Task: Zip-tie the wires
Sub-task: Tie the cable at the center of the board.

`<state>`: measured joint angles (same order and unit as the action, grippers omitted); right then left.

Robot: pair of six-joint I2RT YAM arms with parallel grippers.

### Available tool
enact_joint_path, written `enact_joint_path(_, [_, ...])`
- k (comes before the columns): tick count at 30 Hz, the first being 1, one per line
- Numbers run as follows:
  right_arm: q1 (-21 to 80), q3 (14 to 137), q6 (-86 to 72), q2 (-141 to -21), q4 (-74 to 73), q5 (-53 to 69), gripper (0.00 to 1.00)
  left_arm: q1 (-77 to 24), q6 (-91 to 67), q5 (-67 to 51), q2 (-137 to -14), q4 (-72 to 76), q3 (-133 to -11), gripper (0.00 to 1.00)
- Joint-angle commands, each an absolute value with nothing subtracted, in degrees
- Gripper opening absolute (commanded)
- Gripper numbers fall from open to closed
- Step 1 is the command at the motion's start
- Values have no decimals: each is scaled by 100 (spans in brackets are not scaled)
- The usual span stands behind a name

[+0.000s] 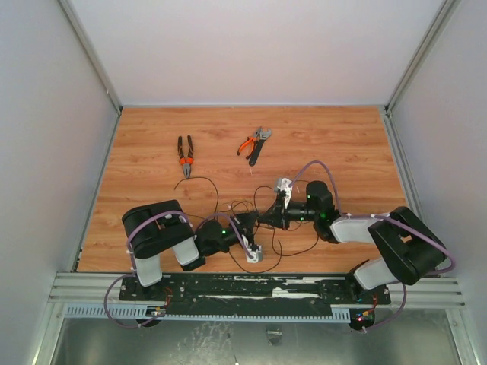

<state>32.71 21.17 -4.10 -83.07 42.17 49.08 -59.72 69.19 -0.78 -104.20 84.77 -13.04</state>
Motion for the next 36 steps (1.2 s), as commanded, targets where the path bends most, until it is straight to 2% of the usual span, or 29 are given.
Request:
enact_joint_path(1, [3224,2299,-293,-8235,4124,4703,0,-6095,6860,-200,-10480,9028,-1248,0])
enact_joint_path(17, [3217,2297,-80,-8131,3665,4852,0,-6092,6509,-104,-10367,9376,-1233,0])
enact_joint_path(36, [3219,2382,166,-8016,3237,5069,0,-6083,5992,-120,-10404,9944,-1118,5])
